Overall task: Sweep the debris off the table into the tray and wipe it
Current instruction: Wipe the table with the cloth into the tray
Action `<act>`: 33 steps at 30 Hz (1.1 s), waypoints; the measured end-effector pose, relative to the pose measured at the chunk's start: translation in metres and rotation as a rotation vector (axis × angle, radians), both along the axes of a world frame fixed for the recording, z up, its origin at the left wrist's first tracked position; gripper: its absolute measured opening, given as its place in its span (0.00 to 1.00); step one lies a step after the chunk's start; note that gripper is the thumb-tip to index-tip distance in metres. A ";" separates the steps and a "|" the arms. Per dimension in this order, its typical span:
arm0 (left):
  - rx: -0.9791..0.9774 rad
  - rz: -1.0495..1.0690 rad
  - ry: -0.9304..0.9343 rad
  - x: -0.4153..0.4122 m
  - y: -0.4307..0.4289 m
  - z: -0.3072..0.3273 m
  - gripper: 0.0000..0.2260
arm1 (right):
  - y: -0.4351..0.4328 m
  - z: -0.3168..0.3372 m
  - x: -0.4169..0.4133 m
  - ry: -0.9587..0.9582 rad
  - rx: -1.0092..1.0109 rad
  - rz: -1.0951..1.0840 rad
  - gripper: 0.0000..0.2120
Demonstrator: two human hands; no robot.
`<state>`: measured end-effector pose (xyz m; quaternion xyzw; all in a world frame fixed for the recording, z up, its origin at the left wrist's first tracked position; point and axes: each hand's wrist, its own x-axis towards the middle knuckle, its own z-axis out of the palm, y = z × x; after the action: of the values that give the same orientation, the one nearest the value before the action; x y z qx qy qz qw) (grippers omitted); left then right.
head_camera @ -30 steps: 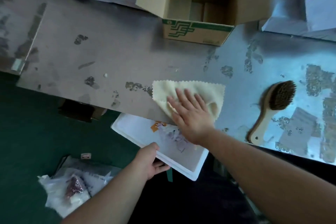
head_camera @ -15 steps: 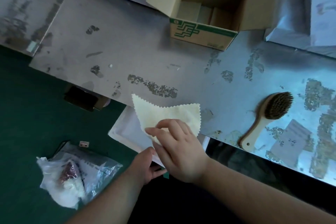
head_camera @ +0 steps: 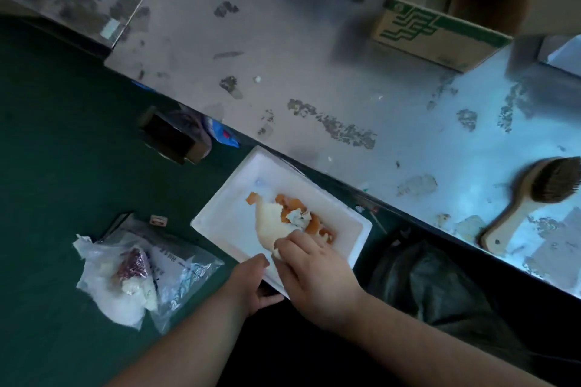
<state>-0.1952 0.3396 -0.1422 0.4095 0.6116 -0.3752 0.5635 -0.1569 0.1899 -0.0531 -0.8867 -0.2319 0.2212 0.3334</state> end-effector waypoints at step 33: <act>-0.122 -0.134 0.070 0.025 0.053 -0.068 0.18 | 0.052 -0.136 0.070 0.257 -0.657 0.016 0.15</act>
<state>-0.1702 0.3922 -0.2099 0.4011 0.5778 -0.4629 0.5394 -0.0871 0.2418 -0.1888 -0.9097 -0.1116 0.3962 0.0550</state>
